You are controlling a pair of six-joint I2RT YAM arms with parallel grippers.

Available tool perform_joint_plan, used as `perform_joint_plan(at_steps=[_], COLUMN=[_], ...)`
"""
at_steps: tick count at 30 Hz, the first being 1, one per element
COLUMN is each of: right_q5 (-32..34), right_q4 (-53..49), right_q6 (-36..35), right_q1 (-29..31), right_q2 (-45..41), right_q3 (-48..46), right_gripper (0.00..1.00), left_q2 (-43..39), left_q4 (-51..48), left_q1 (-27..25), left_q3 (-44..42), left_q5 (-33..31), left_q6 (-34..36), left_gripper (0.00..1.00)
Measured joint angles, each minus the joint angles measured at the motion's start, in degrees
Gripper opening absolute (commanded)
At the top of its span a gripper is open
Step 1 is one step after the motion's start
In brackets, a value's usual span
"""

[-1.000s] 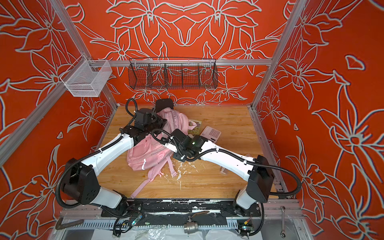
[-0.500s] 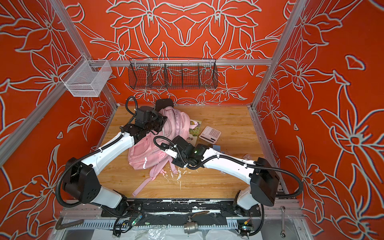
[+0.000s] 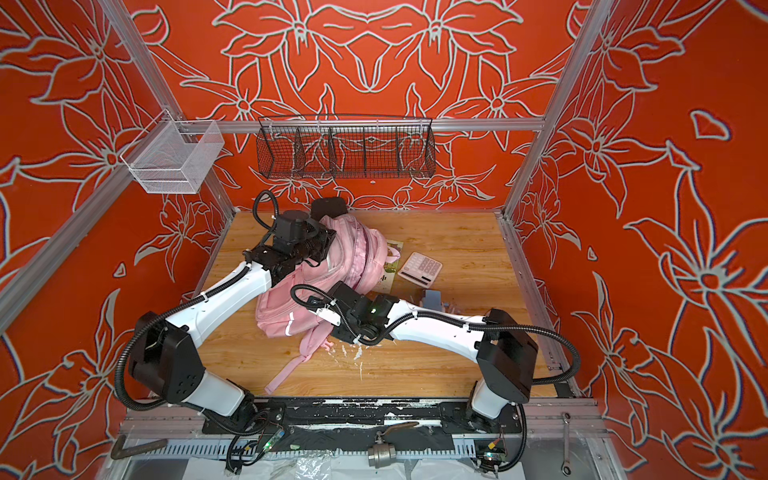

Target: Pack the student bag

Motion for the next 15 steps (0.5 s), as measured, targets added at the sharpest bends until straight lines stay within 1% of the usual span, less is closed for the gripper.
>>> perform_joint_plan(at_steps=[7, 15], right_q5=[0.6, 0.6], right_q4=[0.7, 3.7], right_q6=[2.7, 3.1], right_q1=[1.4, 3.0], right_q2=[2.1, 2.3], right_q3=[0.6, 0.6], right_gripper=[0.0, 0.0], left_q2=[0.3, 0.7], left_q4=[0.2, 1.3], left_q1=[-0.1, -0.4], left_q3=[0.7, 0.7], left_q5=[-0.3, -0.3], left_q6=[-0.3, -1.2], left_gripper=[0.0, 0.0])
